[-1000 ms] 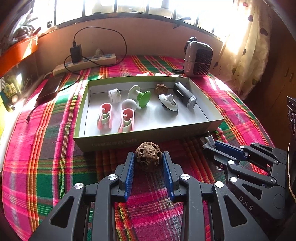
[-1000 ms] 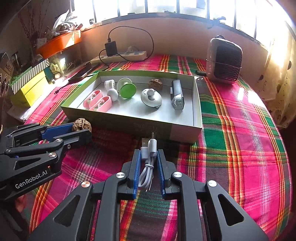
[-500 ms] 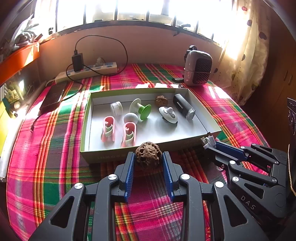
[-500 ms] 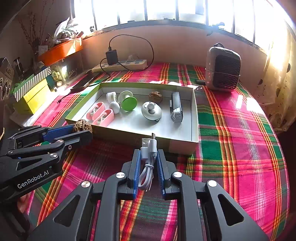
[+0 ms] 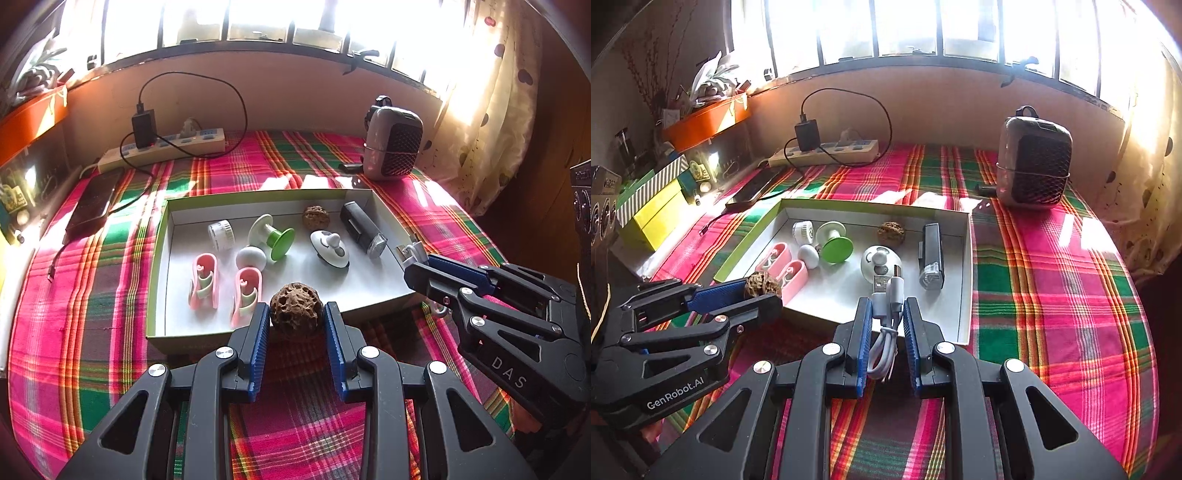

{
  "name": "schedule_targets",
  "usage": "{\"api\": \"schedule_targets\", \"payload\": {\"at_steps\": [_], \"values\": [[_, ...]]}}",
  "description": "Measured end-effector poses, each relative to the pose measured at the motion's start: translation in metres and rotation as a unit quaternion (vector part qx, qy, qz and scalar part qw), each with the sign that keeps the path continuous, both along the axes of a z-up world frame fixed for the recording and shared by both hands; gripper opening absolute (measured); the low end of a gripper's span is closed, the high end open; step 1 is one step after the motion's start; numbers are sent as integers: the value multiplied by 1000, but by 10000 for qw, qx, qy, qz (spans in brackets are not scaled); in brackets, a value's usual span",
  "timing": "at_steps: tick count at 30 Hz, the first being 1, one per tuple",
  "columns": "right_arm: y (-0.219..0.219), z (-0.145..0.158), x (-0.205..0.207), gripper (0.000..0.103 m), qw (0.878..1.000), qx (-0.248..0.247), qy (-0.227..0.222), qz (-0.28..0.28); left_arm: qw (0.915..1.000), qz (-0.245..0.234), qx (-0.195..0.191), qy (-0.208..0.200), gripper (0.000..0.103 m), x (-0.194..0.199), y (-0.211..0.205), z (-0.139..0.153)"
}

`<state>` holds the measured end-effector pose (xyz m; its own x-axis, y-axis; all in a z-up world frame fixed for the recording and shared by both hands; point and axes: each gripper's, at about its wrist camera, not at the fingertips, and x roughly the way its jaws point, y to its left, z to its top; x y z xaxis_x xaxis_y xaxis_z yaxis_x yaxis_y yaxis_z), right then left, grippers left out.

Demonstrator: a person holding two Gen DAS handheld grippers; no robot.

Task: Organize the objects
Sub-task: 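Carry the walnut and white cable over the box, then lower the walnut and cable into the box and open both tools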

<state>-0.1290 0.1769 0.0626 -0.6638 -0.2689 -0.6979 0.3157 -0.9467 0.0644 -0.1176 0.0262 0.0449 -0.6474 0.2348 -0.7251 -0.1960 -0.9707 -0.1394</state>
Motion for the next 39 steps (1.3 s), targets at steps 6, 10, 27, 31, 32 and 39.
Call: {"api": "schedule_targets", "payload": {"at_steps": [6,10,27,31,32,39], "values": [[3,0,-24,18,9999,-85,-84,-29,10000,-9,37,-49,28,-13,3,-2],[4,-3,-40,18,9996,-254,-158,-17,9999,4,30,-101,28,-23,6,-6],[3,-32,-70,18,9982,-181,-579,23,9994,-28,-94,-346,28,-49,17,-24],[4,-35,-73,18,9982,-137,-590,-18,9992,-38,-123,-386,28,-52,18,-28],[4,-36,-73,18,9982,-126,-587,-18,9991,-40,-130,-401,28,-53,18,-29],[2,-40,-76,19,9984,59,-553,-55,9989,-35,-145,-448,28,-56,20,-33]]}}
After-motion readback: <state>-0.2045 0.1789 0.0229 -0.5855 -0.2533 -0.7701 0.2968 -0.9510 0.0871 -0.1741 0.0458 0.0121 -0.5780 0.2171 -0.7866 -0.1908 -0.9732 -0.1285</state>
